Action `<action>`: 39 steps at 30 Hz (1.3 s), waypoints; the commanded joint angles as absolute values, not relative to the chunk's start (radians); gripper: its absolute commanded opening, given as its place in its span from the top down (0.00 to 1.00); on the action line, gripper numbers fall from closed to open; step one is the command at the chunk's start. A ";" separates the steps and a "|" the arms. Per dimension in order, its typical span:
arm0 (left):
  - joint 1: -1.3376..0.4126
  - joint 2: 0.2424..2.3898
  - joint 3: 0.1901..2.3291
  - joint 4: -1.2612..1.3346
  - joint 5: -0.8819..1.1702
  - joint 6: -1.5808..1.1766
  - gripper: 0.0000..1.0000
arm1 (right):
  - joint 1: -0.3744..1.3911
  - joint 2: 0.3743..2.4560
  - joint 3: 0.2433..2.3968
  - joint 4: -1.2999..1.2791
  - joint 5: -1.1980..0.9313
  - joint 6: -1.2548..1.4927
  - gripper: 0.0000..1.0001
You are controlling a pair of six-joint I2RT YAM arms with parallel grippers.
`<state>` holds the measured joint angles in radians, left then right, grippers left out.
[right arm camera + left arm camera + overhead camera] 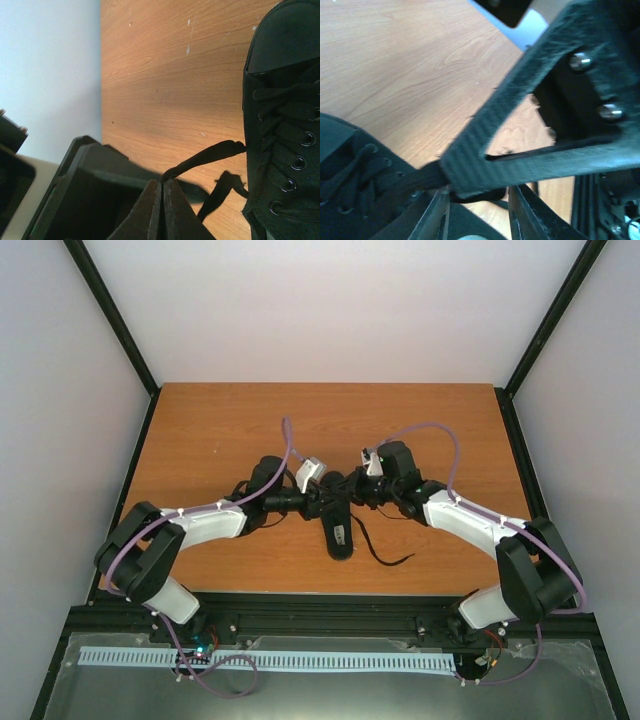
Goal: Tie the shoes
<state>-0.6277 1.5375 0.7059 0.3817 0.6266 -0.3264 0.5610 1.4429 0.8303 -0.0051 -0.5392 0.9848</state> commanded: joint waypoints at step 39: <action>-0.676 1.586 0.680 0.629 0.444 -0.481 0.99 | 0.529 1.377 0.892 -0.293 -0.334 0.836 0.58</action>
<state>-0.6708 1.6466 0.6865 0.6178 0.5072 -0.4652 0.5552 1.4376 0.8825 -0.0822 -0.4541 0.9409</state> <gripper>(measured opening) 0.025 0.234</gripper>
